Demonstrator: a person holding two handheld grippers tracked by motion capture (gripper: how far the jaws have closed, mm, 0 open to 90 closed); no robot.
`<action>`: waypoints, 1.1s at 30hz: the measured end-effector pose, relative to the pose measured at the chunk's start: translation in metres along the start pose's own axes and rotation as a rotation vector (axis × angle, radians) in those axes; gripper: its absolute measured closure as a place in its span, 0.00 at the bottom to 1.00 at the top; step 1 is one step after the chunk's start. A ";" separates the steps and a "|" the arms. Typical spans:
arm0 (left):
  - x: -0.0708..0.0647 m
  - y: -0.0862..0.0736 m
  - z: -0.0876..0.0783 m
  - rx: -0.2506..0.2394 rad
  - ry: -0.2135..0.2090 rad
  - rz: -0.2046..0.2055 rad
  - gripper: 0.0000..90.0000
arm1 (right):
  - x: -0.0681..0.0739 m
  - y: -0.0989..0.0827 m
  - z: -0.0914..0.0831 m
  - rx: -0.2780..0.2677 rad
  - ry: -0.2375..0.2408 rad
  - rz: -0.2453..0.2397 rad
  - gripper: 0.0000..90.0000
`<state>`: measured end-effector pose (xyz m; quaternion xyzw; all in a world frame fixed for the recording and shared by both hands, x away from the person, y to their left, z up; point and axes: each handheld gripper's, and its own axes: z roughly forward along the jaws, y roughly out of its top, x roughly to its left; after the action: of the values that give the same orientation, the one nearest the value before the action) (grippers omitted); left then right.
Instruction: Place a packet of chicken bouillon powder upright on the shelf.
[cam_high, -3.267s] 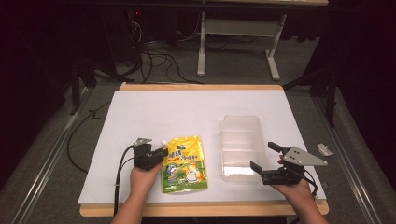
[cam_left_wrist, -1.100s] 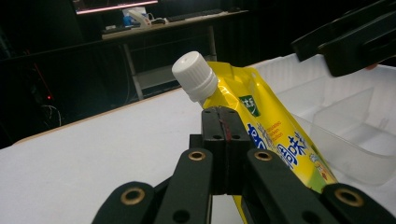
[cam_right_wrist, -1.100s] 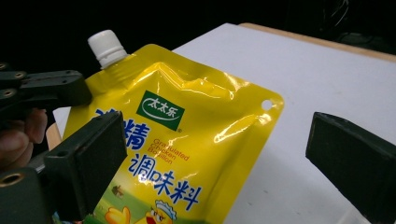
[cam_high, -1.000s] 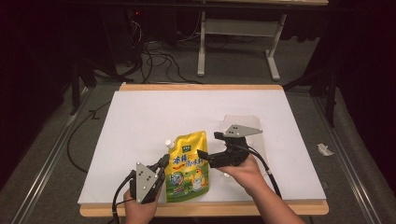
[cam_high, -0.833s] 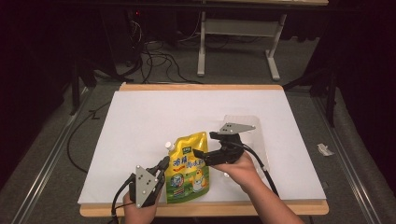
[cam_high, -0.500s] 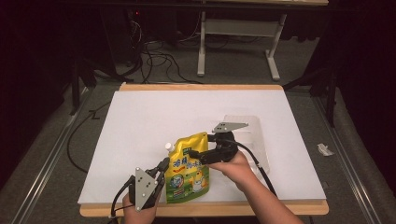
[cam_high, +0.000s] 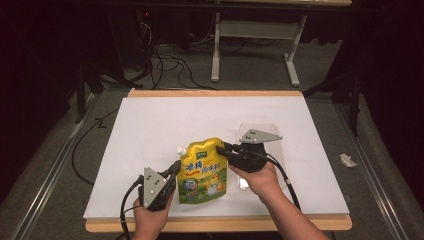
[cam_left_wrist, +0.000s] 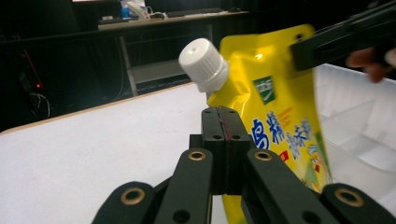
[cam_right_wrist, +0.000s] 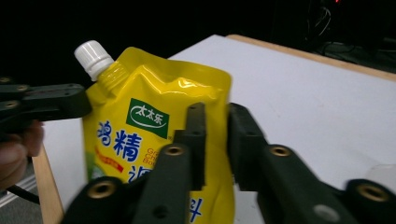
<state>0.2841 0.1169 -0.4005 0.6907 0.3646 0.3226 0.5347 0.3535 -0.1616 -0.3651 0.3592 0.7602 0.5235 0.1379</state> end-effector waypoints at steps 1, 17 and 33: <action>0.004 0.000 0.003 0.004 0.003 -0.006 1.00 | -0.001 0.000 -0.002 -0.011 0.002 0.001 0.99; 0.018 -0.003 0.015 0.009 0.017 -0.015 1.00 | 0.022 -0.008 -0.014 -0.077 0.088 -0.091 0.89; 0.020 -0.003 0.002 0.029 -0.006 -0.003 1.00 | 0.033 -0.020 0.019 0.116 0.102 -0.098 0.74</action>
<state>0.2951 0.1332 -0.4030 0.6988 0.3688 0.3145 0.5260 0.3334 -0.1298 -0.3857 0.3015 0.8119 0.4891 0.1033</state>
